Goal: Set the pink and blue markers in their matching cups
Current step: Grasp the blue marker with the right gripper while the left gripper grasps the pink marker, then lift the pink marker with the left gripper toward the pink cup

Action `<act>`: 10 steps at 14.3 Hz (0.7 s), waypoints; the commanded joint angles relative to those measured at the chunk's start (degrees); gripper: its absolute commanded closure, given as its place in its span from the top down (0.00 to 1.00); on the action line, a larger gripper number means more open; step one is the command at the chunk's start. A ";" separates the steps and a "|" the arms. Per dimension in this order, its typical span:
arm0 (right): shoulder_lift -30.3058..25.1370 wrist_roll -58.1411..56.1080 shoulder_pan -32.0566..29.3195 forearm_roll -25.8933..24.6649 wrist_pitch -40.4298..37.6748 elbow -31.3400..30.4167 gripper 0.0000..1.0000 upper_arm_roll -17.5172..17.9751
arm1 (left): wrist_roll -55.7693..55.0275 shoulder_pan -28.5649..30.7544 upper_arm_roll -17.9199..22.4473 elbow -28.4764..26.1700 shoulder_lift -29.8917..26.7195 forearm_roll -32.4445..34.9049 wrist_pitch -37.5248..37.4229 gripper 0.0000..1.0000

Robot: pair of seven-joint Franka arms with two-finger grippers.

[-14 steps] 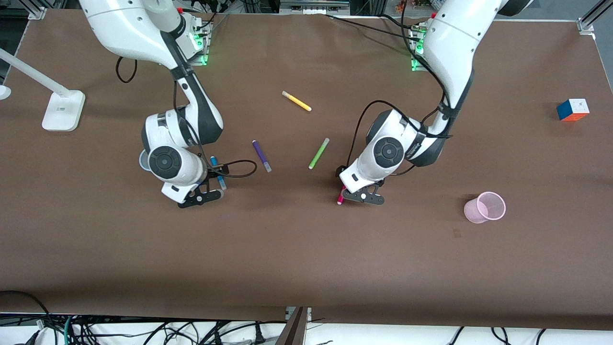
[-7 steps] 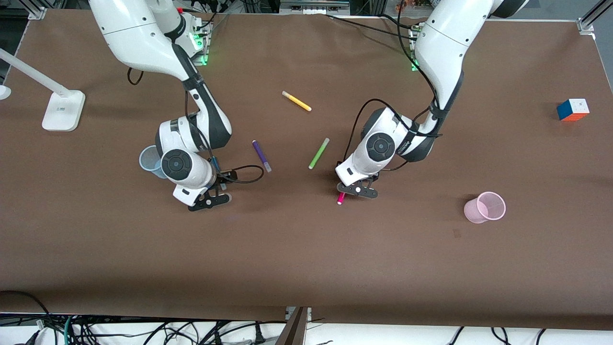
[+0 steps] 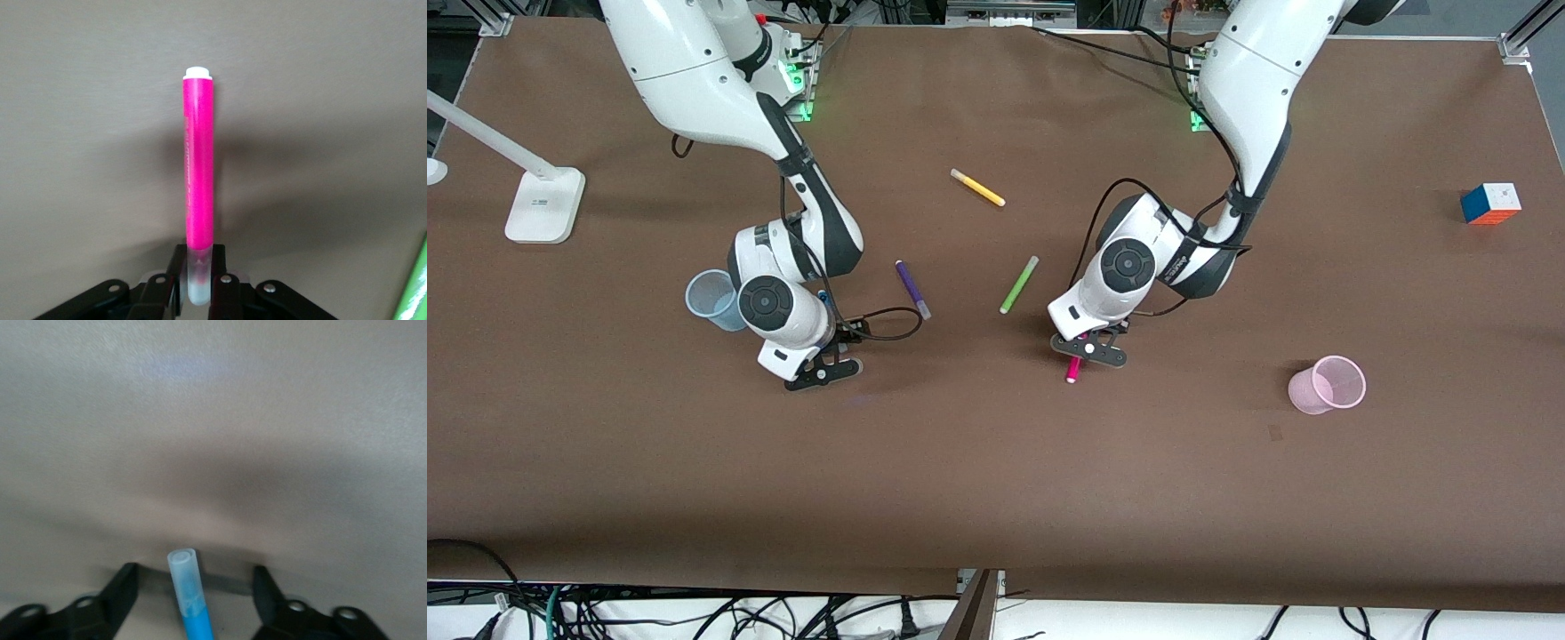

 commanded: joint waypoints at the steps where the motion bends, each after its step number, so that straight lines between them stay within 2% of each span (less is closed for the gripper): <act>1: -0.86 -0.01 0.40 1.27 0.55 -1.28 0.14 -0.05 | 0.38 1.57 0.87 -0.70 -7.42 6.50 -10.98 0.00; 3: -0.86 -0.01 0.40 1.27 0.55 -1.28 0.08 -0.05 | 3.70 3.68 0.87 0.00 -10.41 9.24 -19.25 0.00; 4: -0.86 -0.01 0.40 1.27 0.55 -1.28 0.02 -0.05 | 6.33 5.08 0.87 1.31 -10.86 9.94 -23.11 0.00; 5: -1.29 -0.01 0.40 1.27 0.55 -1.28 0.00 -0.05 | 10.10 6.92 0.87 3.24 -10.87 10.65 -27.07 0.00; 8: -5.06 -1.41 0.23 1.18 -2.50 -0.49 0.00 -0.22 | 25.99 13.33 0.95 7.73 -10.34 13.27 -34.04 0.00; 10: -9.80 -3.16 0.14 1.09 -8.47 0.83 0.00 -0.49 | 35.15 15.54 0.95 8.53 -9.20 19.58 -35.98 0.00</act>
